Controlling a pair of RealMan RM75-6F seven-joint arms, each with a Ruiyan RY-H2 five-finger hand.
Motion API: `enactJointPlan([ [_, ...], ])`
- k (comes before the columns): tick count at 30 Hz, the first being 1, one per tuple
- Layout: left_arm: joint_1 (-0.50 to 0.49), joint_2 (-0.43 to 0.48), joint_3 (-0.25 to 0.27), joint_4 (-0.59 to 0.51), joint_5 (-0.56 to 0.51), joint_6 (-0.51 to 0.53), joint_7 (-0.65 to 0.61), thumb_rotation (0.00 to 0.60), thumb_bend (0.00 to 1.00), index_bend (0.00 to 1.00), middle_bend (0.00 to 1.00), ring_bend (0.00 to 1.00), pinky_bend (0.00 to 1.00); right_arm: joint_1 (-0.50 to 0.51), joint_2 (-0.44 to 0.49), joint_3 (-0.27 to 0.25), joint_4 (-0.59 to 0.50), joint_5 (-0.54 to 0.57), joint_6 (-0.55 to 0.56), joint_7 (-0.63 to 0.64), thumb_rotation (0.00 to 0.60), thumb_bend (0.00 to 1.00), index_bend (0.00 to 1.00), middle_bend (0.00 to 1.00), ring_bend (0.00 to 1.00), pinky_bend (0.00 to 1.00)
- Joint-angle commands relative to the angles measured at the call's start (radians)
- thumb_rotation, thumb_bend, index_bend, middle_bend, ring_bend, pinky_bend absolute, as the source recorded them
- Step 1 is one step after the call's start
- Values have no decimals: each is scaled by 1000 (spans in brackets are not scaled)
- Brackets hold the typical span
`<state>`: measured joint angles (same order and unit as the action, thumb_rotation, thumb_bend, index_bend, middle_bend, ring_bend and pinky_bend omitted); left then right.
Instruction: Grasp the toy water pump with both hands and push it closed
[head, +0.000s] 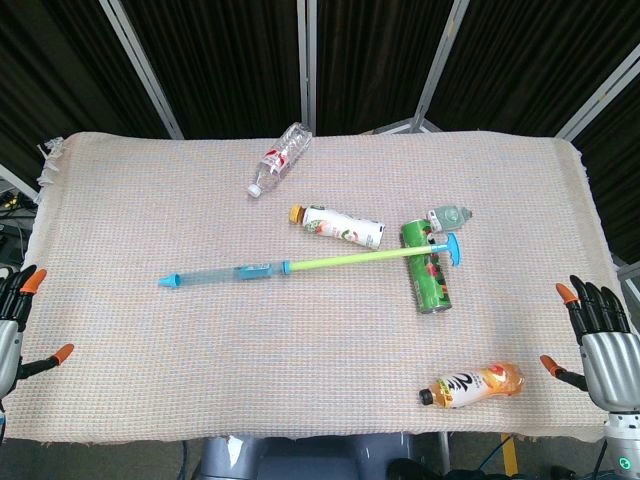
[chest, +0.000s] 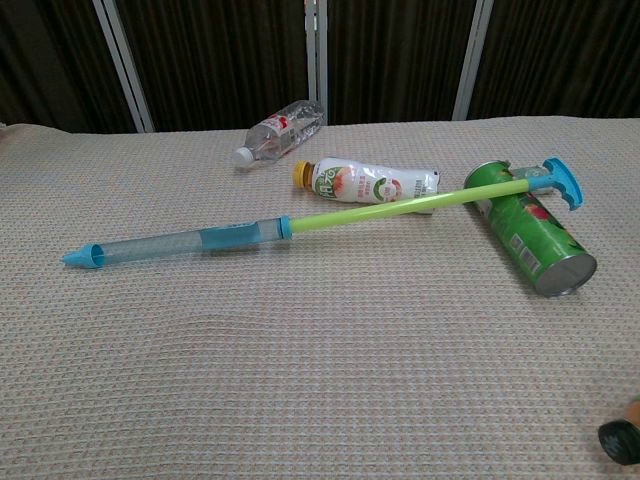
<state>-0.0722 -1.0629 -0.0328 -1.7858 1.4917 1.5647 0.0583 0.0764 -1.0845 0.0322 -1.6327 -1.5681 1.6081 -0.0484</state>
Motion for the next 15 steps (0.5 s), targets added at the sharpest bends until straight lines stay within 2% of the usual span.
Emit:
enactJointPlan([
  [1,2,1,-1,2,-1,-1,-2,600,35,0,0,0,0,0,-2,1,1,-3,-6,-3,600,0,0,0,0,0],
  [8,0,-2,-4,3,-2,-11,4,600,35,0,0,0,0,25,-16,3,16,-3,-63,-12,600,0,0,23,4,0],
  [9,-2,-4,-6,5,-3,-14,8,600,35,0,0,0,0,37,-20,9,20,2,-80,-13,600,0,0,78,42,0],
  [10,-4,-7,-8,7,-7,-20,13,600,35,0,0,0,0,53,-24,17,25,5,-100,-16,600,0,0,218,173,3],
  [11,-8,-10,-9,9,-12,-28,17,600,35,0,0,0,0,71,-28,26,32,5,-122,-19,600,0,0,423,378,74],
  [12,-12,-13,-10,13,-16,-38,17,600,35,0,0,0,0,93,-30,36,39,7,-148,-24,600,0,0,618,602,241],
  [13,-15,-15,-11,15,-20,-45,16,600,35,0,0,0,0,109,-32,45,44,9,-165,-30,600,0,0,721,719,391],
  [14,-18,-18,-13,18,-26,-53,14,600,35,0,0,0,0,134,-34,58,50,15,-195,-40,600,0,1,834,841,645],
  [15,-21,-21,-15,21,-35,-61,15,600,36,0,0,0,0,161,-34,69,51,23,-232,-49,600,0,13,900,911,836],
])
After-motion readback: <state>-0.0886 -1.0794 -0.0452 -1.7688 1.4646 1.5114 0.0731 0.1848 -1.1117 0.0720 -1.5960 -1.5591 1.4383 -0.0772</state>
